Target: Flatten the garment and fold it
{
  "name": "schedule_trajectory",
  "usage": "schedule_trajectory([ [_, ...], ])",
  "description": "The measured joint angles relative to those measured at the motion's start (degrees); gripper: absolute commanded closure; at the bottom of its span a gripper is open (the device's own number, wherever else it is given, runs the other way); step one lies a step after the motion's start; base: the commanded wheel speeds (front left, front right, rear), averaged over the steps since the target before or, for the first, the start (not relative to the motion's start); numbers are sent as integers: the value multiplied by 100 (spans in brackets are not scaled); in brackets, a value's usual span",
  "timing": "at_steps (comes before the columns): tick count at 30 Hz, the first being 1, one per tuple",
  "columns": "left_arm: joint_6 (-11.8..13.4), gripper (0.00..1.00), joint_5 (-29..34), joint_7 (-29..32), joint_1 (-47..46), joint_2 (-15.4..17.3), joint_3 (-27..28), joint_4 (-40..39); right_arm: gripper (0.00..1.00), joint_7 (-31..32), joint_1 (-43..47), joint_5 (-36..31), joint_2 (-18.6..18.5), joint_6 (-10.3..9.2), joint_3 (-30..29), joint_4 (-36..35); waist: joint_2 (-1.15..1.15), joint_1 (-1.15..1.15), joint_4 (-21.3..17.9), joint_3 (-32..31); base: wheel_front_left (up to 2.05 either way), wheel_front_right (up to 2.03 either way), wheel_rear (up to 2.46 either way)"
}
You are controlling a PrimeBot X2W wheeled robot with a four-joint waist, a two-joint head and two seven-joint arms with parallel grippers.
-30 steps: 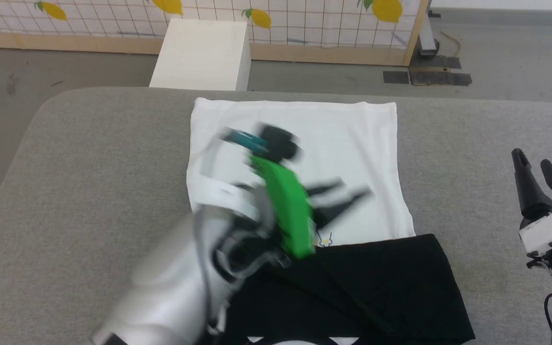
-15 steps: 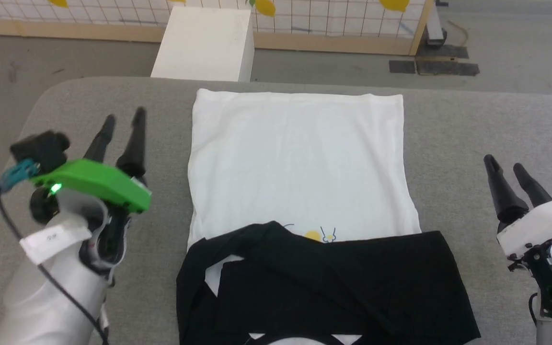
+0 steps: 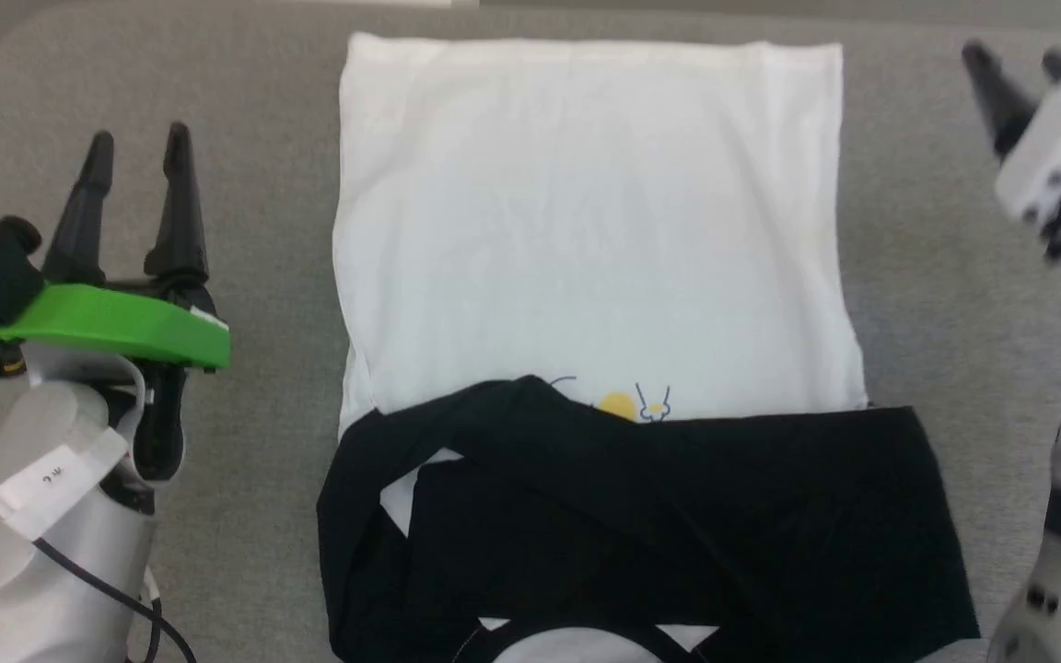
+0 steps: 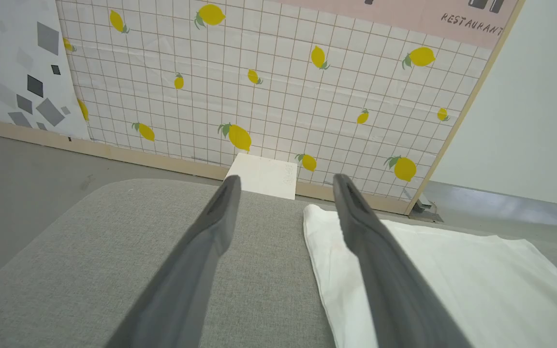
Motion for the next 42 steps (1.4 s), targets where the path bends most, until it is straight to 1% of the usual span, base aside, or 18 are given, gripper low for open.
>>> schedule_trajectory([
  [2, -70, 0, 121, 0, -48, -62, 126, -126, 0, 573, -642, -520, -7, 0, 38, 225, 0, 0, 34, 270, 0, 0, 0],
  [5, -196, 0, 299, 0, -129, -210, 274, -266, 0, 1327, -1373, -1263, 5, 0, 91, 516, 0, 0, 95, 641, 0, 0, 0],
  [8, -325, 0, 408, 0, -217, -359, 414, -371, 0, 1920, -1912, -1839, -11, 0, 88, 733, 0, 0, 180, 996, 0, 0, 0],
  [11, -441, 0, 568, 0, -260, -481, 547, -438, 0, 2278, -2214, -2172, -12, 0, 153, 853, 0, 1, 285, 1319, 0, 0, 0],
  [15, -579, 0, 704, 0, -287, -603, 728, -514, 0, 2510, -2476, -2339, -30, 0, 325, 962, 0, 1, 457, 1717, 0, 0, 0],
  [19, -679, 0, 755, 0, -319, -736, 835, -512, 0, 2532, -2552, -2341, -129, 0, 452, 1078, 0, 0, 642, 2011, 0, 0, 0],
  [24, -751, 0, 893, 0, -320, -855, 949, -422, 0, 2564, -2731, -2287, -299, -1, 681, 1133, 0, 0, 833, 2237, 0, 0, 0],
  [27, -799, 0, 912, 0, -322, -902, 964, -343, 0, 2724, -2794, -2187, -408, -1, 882, 1141, 0, -1, 888, 2309, 0, 0, 0],
  [28, -817, 0, 923, 0, -322, -907, 969, -318, 59, 2767, -2815, -2154, -437, -1, 894, 1125, 0, -1, 896, 2322, 0, 0, 0],
  [29, -838, 0, 938, 0, -325, -914, 976, -291, 100, 2831, -2819, -2142, -454, 0, 904, 1109, 0, -1, 894, 2323, 0, 0, 0],
  [33, -876, 0, 939, 0, -349, -921, 989, -208, 100, 3081, -2811, -2063, -404, 0, 869, 1004, 0, 0, 852, 2292, 0, 0, 0],
  [36, -902, 0, 892, 1, -393, -888, 960, -126, 100, 3078, -2764, -2060, -396, 1, 883, 884, 0, 0, 795, 2263, 0, 0, 0],
  [38, -934, 0, 734, 27, -550, -843, 910, -131, 100, 3028, -2727, -2009, -394, 0, 877, 851, 0, 0, 757, 2241, 0, 0, 0],
  [41, -940, 0, 464, 500, -1075, -538, 675, -147, 100, 2985, -2707, -1928, -389, 0, 936, 828, 0, 0, 677, 2219, 0, 0, 0],
  [42, -940, 0, 359, 768, -1318, -370, 526, -154, 100, 2938, -2705, -1875, -376, 0, 977, 814, 0, 0, 646, 2214, 0, 0, 0],
])
